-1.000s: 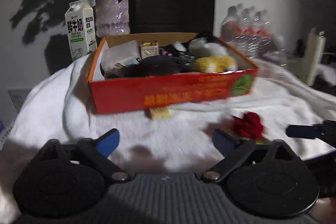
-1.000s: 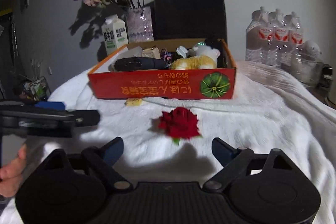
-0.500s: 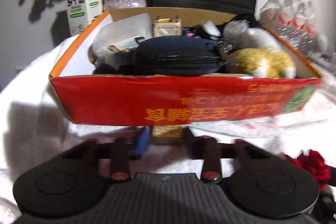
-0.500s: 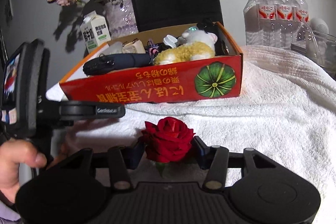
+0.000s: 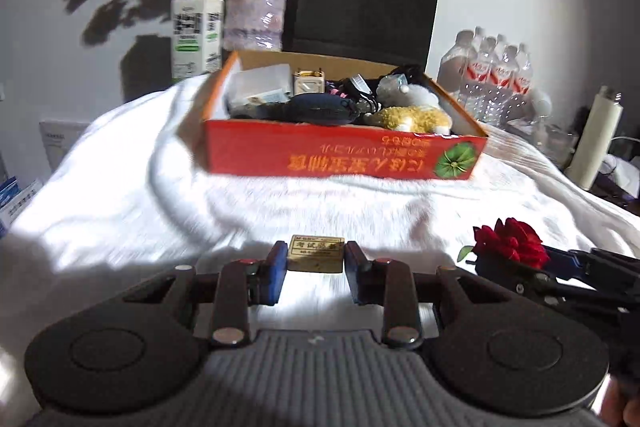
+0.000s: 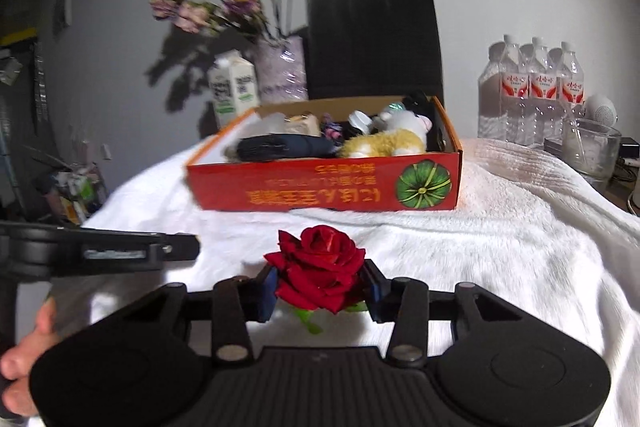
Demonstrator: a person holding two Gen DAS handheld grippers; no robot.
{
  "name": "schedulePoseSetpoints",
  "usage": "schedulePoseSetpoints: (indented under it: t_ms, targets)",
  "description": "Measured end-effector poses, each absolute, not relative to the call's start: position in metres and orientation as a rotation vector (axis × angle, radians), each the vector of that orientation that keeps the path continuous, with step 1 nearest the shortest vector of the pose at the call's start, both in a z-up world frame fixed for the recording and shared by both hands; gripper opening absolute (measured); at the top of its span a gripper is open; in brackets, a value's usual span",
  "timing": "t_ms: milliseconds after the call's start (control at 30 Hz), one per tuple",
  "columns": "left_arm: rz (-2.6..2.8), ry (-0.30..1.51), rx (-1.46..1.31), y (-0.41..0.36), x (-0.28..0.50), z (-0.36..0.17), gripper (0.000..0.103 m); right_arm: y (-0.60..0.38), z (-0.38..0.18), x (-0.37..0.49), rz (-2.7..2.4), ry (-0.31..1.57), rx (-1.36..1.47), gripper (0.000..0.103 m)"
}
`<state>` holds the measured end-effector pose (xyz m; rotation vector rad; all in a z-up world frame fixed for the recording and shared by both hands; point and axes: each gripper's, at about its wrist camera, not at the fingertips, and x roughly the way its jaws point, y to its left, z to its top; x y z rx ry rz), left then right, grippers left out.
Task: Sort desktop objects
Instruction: 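Grasp the small gold card with the left tool while the right tool grasps the red rose, then lower the gold card and rose into the box and open both tools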
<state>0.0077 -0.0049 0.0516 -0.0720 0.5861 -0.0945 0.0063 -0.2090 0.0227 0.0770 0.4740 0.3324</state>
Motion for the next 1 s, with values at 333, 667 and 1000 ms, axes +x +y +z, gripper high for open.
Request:
schedulePoseSetpoints:
  t_ms: [333, 667, 1000]
  targets:
    - [-0.044, 0.583, -0.073, 0.011, -0.089, 0.057, 0.031, -0.227, 0.031, -0.088, 0.286, 0.470, 0.069, 0.041]
    - [-0.049, 0.523, -0.094, 0.025, -0.113, 0.069, 0.031, -0.211, 0.038, -0.131, 0.328, 0.454, 0.023, 0.041]
    - [-0.113, 0.409, -0.107, 0.054, -0.019, 0.144, 0.031, -0.217, 0.097, -0.080, 0.421, 0.359, 0.007, 0.041]
